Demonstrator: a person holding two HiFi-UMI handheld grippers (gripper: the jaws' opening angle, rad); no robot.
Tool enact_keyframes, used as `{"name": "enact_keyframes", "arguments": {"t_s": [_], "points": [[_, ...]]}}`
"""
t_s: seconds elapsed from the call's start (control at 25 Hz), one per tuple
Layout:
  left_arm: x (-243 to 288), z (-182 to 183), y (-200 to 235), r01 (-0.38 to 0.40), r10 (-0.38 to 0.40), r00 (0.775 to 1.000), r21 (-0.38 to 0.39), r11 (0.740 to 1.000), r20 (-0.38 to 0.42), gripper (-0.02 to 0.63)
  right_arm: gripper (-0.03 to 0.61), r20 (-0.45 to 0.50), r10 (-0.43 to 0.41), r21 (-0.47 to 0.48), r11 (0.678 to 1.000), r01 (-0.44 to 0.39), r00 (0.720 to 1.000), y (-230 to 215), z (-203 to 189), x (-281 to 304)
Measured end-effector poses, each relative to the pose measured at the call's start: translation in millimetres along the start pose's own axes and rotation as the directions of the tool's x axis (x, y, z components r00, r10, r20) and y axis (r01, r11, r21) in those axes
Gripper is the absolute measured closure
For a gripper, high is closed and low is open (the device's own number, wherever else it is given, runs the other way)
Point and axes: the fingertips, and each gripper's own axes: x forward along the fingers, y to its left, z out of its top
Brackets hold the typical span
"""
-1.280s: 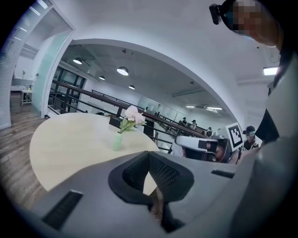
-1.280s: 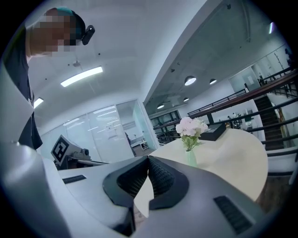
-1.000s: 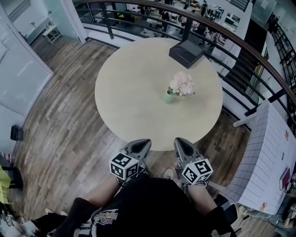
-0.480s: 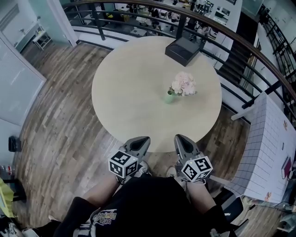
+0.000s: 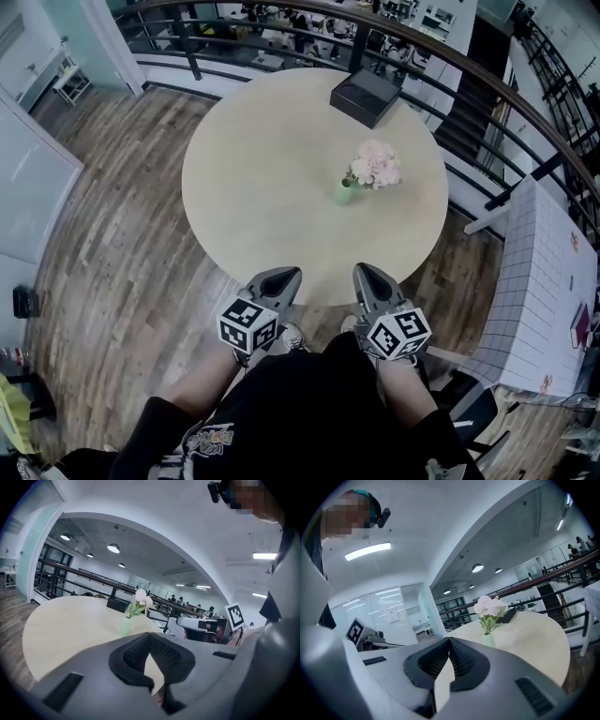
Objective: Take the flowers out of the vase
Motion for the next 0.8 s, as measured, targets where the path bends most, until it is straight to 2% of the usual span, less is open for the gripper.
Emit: {"name": "enact_keyframes", "arguments": {"t_s": [0.24, 0.4, 0.8], "points": [[17.5, 1.4, 6.8, -0.008, 0.008, 1.0, 0.022, 1.0, 0.009, 0.607, 0.557, -0.013, 0.007, -0.014, 1.0, -0.008, 1.0, -9.0, 0.9, 13.1], [30.3, 4.7, 14.9, -0.045, 0.044, 0.999, 0.033, 0.998, 0.021, 0.607, 0.557, -0.026, 0.031, -0.031, 0.999, -0.032, 0.999, -19.0, 6.1, 22.3], [83.7, 15.4, 32.4, -0.126, 0.124, 0.992, 0.065, 0.99, 0.022, 0.606, 0.555, -0.063, 0.068, 0.01, 0.998, -0.068, 0.996, -72.8, 11.7, 46.8]]}}
